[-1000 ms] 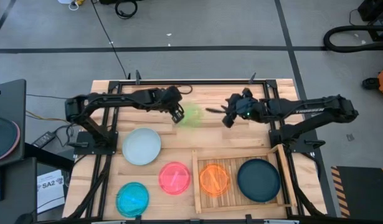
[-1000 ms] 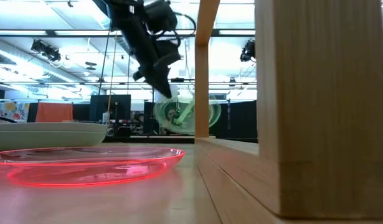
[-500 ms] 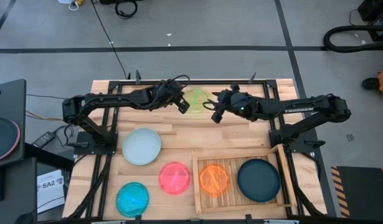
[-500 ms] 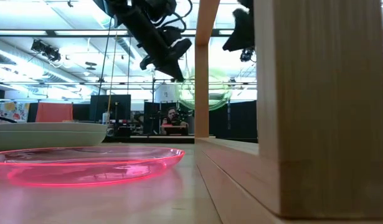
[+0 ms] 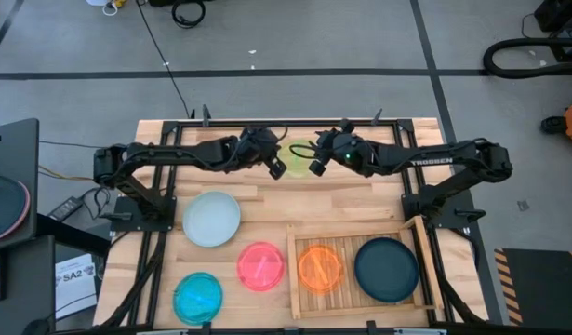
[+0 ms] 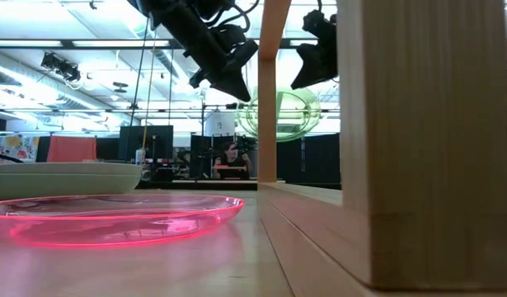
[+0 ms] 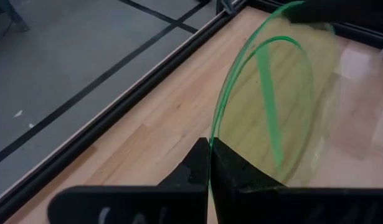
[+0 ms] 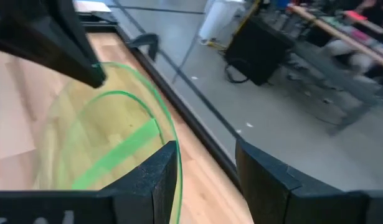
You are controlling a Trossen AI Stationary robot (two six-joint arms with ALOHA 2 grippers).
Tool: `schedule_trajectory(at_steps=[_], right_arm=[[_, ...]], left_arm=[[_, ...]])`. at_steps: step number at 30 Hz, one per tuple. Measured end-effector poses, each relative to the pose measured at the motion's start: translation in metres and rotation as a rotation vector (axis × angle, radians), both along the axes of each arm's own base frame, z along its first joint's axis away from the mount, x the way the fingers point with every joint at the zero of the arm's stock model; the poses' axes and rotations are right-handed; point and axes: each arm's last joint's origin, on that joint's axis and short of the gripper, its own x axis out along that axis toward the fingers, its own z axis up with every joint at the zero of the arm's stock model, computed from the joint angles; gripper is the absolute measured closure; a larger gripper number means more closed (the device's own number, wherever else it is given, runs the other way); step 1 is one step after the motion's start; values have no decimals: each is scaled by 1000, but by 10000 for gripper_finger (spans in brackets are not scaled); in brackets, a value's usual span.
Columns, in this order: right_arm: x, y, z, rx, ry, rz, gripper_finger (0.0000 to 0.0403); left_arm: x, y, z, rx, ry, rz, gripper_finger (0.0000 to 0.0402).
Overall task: Place and stack plates onto a shelf
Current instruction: Stack the green plate on the orange plate on the shelf
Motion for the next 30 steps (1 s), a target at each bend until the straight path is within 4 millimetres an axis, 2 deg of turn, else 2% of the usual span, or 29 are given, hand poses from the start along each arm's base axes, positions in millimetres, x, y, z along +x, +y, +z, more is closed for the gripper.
schedule_trajectory(at_steps=[5, 9, 24, 30], right_arm=[[1, 0, -1, 48, -13, 79, 238], [1, 1, -1, 53, -14, 87, 256], [2, 1, -1, 62, -11, 107, 390], [1, -2, -1, 82, -21, 117, 388]], left_arm=[[0, -1, 0, 0, 0, -3, 395], [0, -1, 0, 0, 0, -4, 395], [0, -1, 0, 0, 2, -3, 394], [0, -1, 0, -1, 2, -3, 390]])
